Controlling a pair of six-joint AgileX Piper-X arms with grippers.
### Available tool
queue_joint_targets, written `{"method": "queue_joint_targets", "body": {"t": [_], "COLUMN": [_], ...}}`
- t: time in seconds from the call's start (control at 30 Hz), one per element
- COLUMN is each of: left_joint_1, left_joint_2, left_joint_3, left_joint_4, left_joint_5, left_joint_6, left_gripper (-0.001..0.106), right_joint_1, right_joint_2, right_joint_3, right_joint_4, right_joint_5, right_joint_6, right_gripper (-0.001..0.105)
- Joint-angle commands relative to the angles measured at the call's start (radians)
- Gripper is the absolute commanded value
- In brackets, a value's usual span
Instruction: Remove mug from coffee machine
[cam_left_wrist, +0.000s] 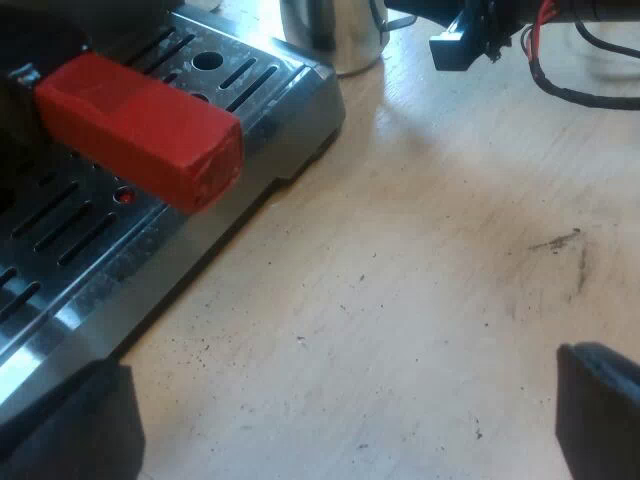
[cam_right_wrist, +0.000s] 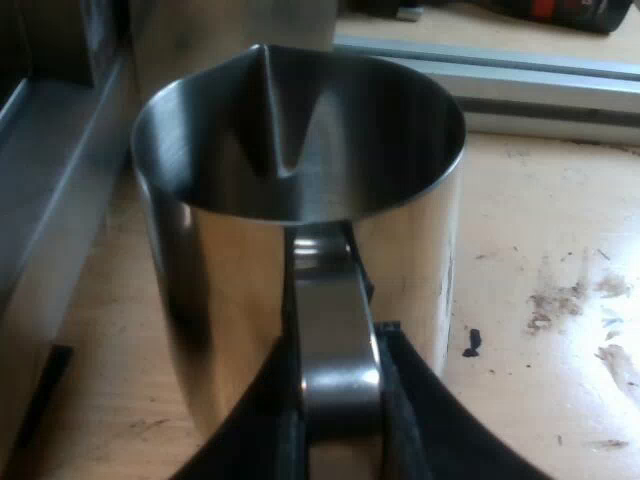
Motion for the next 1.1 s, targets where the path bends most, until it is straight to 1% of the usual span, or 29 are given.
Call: {"method": "queue_joint_targets", "body": {"t": [0.03, 0.07, 0.1, 0.17, 0.2, 0.27, 0.43, 0.5, 0.57, 0.6, 0.63, 0.7, 0.77, 0.8, 0.83, 0.93, 0.97, 1.0, 1.07, 1.1], "left_joint_1": [-0.004, -0.004, -0.004, -0.004, -0.004, -0.004, -0.004, -0.004, -0.004, -0.004, -0.004, -0.004, -0.004, -0.004, -0.004, -0.004, -0.004, -0.004, -0.004, -0.004], "left_joint_2": [-0.001, -0.001, -0.001, -0.001, -0.001, -0.001, -0.001, -0.001, -0.001, -0.001, -0.001, -0.001, -0.001, -0.001, -0.001, -0.001, -0.001, -0.001, -0.001, -0.001], "left_joint_3": [-0.004, -0.004, -0.004, -0.004, -0.004, -0.004, -0.004, -0.004, -0.004, -0.004, -0.004, -0.004, -0.004, -0.004, -0.004, -0.004, -0.004, -0.004, -0.004, -0.004], "left_joint_4": [-0.021, -0.021, -0.021, -0.021, -0.021, -0.021, -0.021, -0.022, -0.026, -0.026, -0.026, -0.026, -0.026, -0.026, -0.026, -0.026, -0.026, -0.026, -0.026, -0.026], "left_joint_5": [-0.008, -0.008, -0.008, -0.008, -0.008, -0.008, -0.01, -0.01, -0.01, -0.01, -0.01, -0.01, -0.01, -0.01, -0.01, -0.01, -0.01, -0.01, -0.01, -0.01], "left_joint_6": [-0.019, -0.021, -0.021, -0.021, -0.021, -0.021, -0.021, -0.021, -0.021, -0.021, -0.021, -0.021, -0.021, -0.019, -0.017, -0.017, -0.017, -0.017, -0.017, -0.017], "left_gripper": [0.085, 0.085, 0.085, 0.085, 0.085, 0.085, 0.085, 0.085, 0.085, 0.085, 0.085, 0.085, 0.085, 0.085, 0.085, 0.085, 0.085, 0.085, 0.085, 0.085], "right_joint_1": [-0.005, -0.005, -0.005, -0.005, -0.005, -0.005, -0.005, -0.002, -0.003, -0.003, -0.003, -0.003, -0.003, -0.003, -0.003, -0.003, -0.003, -0.003, -0.003, -0.003], "right_joint_2": [0.0, 0.0, 0.0, 0.0, 0.0, 0.0, -0.017, -0.057, -0.083, -0.142, -0.164, -0.236, -0.335, -0.39, -0.409, -0.537, -0.574, -0.588, -0.662, -0.676], "right_joint_3": [-0.005, -0.005, -0.005, -0.005, -0.005, -0.005, -0.005, -0.005, -0.005, -0.005, -0.005, -0.005, -0.005, -0.005, -0.005, -0.032, -0.047, -0.053, -0.103, -0.116], "right_joint_4": [-0.02, -0.01, -0.005, 0.014, 0.036, 0.054, 0.094, 0.14, 0.172, 0.26, 0.295, 0.418, 0.578, 0.658, 0.686, 0.91, 0.982, 0.996, 1.174, 1.208], "right_joint_5": [0.015, 0.015, 0.015, 0.015, 0.015, 0.015, 0.015, 0.021, 0.022, 0.022, 0.022, 0.009, -0.07, -0.103, -0.113, -0.163, -0.179, -0.186, -0.214, -0.217], "right_joint_6": [0.0, 0.003, 0.008, 0.027, 0.048, 0.062, 0.062, 0.067, 0.068, 0.073, 0.084, 0.129, 0.184, 0.199, 0.204, 0.246, 0.246, 0.246, 0.246, 0.246], "right_gripper": [0.005, 0.013, 0.016, 0.032, 0.04, 0.046, 0.057, 0.065, 0.068, 0.069, 0.069, 0.069, 0.069, 0.069, 0.069, 0.069, 0.069, 0.069, 0.069, 0.069]}}
